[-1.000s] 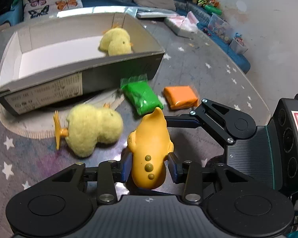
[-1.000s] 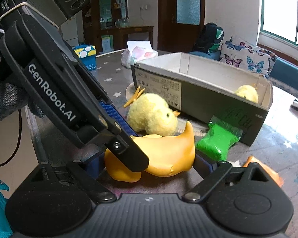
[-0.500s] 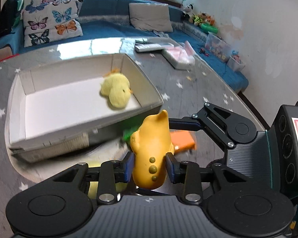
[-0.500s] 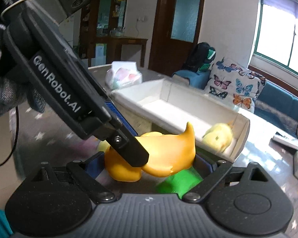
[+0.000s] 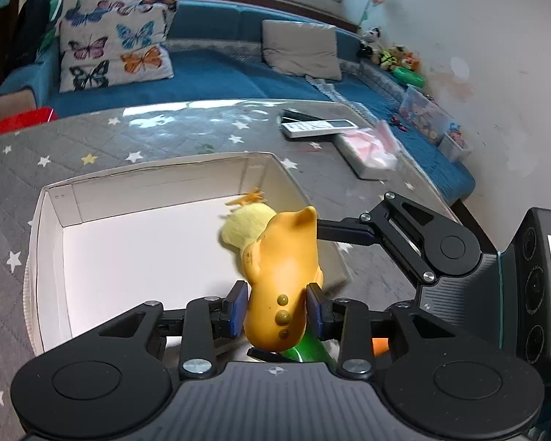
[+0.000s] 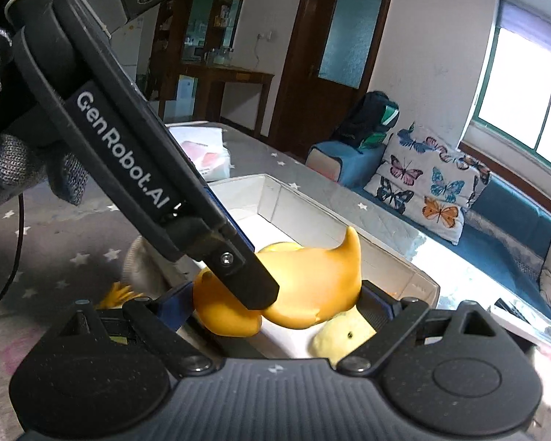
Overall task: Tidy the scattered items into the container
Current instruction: 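Lift the rubber duck with the left gripper and carry it into the box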
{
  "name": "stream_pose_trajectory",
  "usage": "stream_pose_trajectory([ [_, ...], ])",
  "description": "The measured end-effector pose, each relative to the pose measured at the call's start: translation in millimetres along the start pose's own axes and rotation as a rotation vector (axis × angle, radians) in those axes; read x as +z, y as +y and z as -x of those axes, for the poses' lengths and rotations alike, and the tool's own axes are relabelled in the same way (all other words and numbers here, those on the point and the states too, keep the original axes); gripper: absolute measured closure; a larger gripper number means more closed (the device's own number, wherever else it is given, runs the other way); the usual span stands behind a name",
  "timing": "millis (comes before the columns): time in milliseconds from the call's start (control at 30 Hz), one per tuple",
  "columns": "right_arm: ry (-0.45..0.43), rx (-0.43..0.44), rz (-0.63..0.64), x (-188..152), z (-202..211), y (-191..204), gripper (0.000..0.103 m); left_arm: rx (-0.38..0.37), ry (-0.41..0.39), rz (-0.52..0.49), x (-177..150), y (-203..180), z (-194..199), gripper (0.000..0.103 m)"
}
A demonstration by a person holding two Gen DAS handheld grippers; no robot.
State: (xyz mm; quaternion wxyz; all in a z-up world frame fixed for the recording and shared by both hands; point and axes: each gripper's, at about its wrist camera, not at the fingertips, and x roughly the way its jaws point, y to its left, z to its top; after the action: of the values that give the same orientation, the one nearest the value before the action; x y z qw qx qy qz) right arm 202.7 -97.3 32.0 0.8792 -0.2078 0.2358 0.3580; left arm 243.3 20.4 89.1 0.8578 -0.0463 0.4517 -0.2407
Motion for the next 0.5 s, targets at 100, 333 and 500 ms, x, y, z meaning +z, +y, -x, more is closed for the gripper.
stream_pose_trajectory([
  [100, 0.021, 0.012, 0.005, 3.9, -18.8, -12.1, 0.008, -0.011, 0.012, 0.035, 12.1, 14.6, -12.0, 0.066],
  [333, 0.09, 0.064, -0.004, 7.8, -58.4, -40.3, 0.008, -0.043, 0.044, 0.117, 31.4, 45.2, -39.9, 0.066],
  [500, 0.146, 0.118, -0.003, 7.5, -80.1, -57.6, 0.008, -0.077, 0.061, 0.188, 36.6, 65.0, -57.8, 0.066],
])
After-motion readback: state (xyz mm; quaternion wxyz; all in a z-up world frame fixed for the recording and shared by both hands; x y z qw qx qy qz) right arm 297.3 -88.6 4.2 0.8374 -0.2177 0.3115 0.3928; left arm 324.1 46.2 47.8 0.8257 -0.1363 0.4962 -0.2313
